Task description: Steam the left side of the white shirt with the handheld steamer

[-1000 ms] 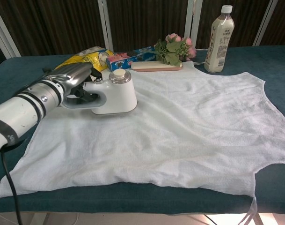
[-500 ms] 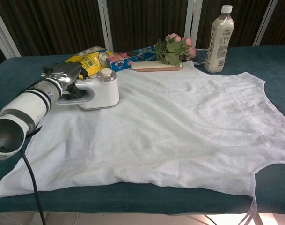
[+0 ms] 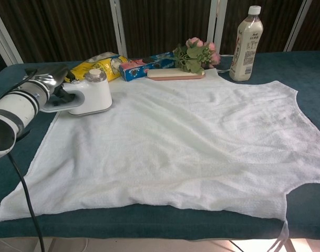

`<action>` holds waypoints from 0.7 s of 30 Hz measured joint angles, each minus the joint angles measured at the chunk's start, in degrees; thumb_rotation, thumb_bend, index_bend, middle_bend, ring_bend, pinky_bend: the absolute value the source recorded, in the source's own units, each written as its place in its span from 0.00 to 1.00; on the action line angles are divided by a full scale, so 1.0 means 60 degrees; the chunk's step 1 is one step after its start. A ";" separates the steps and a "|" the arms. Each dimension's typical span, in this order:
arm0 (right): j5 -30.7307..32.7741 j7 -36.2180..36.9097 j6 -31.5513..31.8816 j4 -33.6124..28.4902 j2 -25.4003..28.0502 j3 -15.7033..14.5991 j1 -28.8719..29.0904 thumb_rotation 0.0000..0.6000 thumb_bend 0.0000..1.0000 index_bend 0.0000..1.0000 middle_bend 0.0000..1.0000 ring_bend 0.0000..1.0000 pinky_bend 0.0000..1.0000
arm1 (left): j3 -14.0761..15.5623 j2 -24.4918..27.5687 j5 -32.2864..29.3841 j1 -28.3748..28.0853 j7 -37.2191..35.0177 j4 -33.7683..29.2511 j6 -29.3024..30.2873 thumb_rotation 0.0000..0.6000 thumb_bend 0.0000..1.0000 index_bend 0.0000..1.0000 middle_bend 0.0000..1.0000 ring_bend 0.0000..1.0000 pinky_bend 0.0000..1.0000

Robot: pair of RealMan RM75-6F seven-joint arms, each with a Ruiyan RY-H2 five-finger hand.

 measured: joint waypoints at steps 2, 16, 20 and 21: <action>-0.0027 -0.0008 0.0028 0.0001 -0.0005 -0.0005 -0.0013 1.00 0.31 0.00 0.00 0.00 0.03 | 0.0021 0.0146 0.0006 0.0084 -0.0032 -0.0446 -0.0019 1.00 0.52 0.98 0.94 0.92 0.86; -0.0041 0.0010 0.0076 0.0015 -0.0006 0.0005 -0.0049 1.00 0.31 0.00 0.00 0.00 0.03 | 0.0904 0.1276 0.0310 0.0856 0.0368 -0.4660 0.0578 1.00 0.52 0.98 0.94 0.92 0.86; -0.0045 0.0021 0.0073 0.0024 -0.0005 0.0008 -0.0051 1.00 0.31 0.00 0.00 0.00 0.03 | 0.1336 0.1447 0.0608 0.1105 0.0574 -0.5604 0.1095 1.00 0.52 0.98 0.94 0.92 0.86; -0.0048 0.0019 0.0069 0.0024 -0.0005 0.0007 -0.0049 1.00 0.31 0.00 0.00 0.00 0.03 | 0.1481 0.1488 0.0720 0.1192 0.0634 -0.5871 0.1262 1.00 0.52 0.98 0.94 0.92 0.86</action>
